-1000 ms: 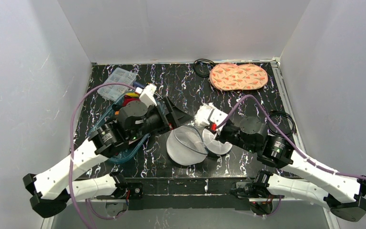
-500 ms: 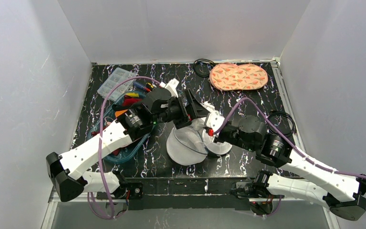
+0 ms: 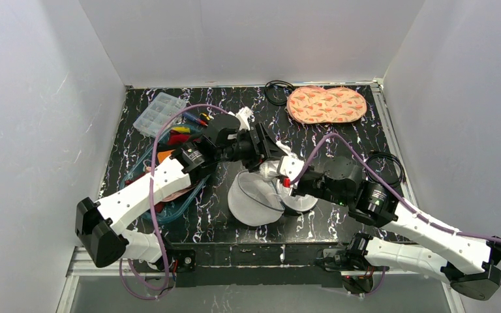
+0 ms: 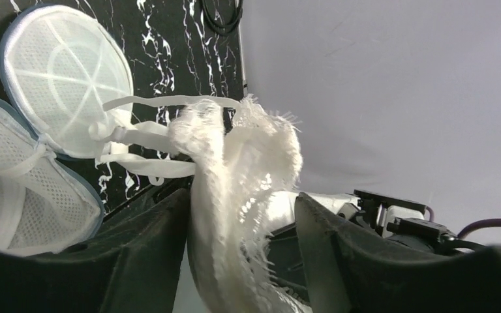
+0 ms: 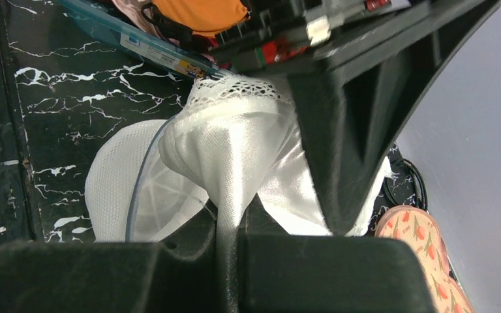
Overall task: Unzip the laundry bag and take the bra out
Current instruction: Place the bra in the bin.
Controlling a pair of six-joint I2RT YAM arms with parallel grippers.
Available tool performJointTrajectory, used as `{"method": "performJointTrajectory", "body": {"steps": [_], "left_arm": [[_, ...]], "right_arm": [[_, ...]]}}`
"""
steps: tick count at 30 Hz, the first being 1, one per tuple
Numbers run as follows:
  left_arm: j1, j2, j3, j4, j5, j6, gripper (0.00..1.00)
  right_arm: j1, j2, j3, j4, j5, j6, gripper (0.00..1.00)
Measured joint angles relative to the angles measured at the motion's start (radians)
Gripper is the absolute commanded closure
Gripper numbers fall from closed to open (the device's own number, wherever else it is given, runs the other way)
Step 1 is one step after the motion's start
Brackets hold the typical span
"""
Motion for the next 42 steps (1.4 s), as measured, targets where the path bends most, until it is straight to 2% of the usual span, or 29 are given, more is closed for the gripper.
{"method": "performJointTrajectory", "body": {"steps": [2, 5, 7, 8, 9, 10, 11, 12, 13, 17, 22, 26, 29, 34, 36, 42], "left_arm": [[0.000, 0.016, 0.000, 0.003, 0.015, 0.002, 0.69], [0.001, 0.027, 0.000, 0.003, 0.026, 0.013, 0.89], [0.004, 0.027, -0.001, 0.003, 0.030, 0.020, 1.00], [0.003, 0.027, -0.001, 0.003, 0.032, 0.024, 1.00], [0.003, 0.027, -0.001, 0.003, 0.033, 0.027, 1.00], [0.003, 0.027, -0.001, 0.003, 0.034, 0.029, 1.00], [0.003, 0.027, -0.001, 0.003, 0.034, 0.031, 1.00], [0.004, 0.027, -0.001, 0.003, 0.032, 0.032, 1.00], [0.005, 0.027, -0.001, 0.003, 0.031, 0.033, 1.00], [0.011, 0.013, -0.005, 0.009, 0.008, 0.034, 1.00], [0.015, -0.031, -0.007, -0.008, -0.016, 0.042, 1.00], [0.040, -0.112, -0.016, -0.023, -0.068, 0.104, 1.00], [0.065, -0.236, -0.050, -0.042, -0.143, 0.203, 1.00], [0.083, -0.465, -0.076, -0.146, -0.330, 0.401, 1.00], [0.088, -0.526, -0.055, -0.240, -0.428, 0.468, 1.00], [0.114, -0.554, 0.013, -0.492, -0.734, 0.571, 1.00]], "right_arm": [[0.000, 0.005, 0.003, -0.002, -0.003, 0.000, 0.99], [0.000, 0.008, 0.006, -0.004, -0.006, 0.001, 0.99], [0.000, 0.009, 0.006, -0.004, -0.007, 0.003, 0.93], [0.000, 0.011, 0.008, -0.007, -0.008, 0.003, 0.84], [0.000, 0.013, 0.008, -0.009, -0.009, 0.004, 0.68], [0.000, 0.015, 0.010, -0.011, -0.011, 0.006, 0.50], [0.000, 0.018, 0.015, -0.018, -0.014, 0.013, 0.21], [0.000, 0.021, 0.023, -0.025, -0.020, 0.024, 0.04], [0.000, 0.022, 0.032, -0.029, -0.025, 0.039, 0.02], [0.006, 0.022, 0.085, -0.049, -0.095, 0.113, 0.01], [0.005, 0.033, 0.235, -0.015, -0.190, 0.293, 0.01], [0.005, 0.039, 0.331, 0.067, -0.211, 0.478, 0.01], [0.005, 0.043, 0.373, 0.096, -0.189, 0.577, 0.01], [0.005, 0.048, 0.370, 0.108, -0.027, 0.692, 0.01], [0.005, 0.051, 0.341, 0.114, 0.044, 0.722, 0.01], [0.005, 0.033, 0.093, 0.160, 0.142, 0.792, 0.01]]}}
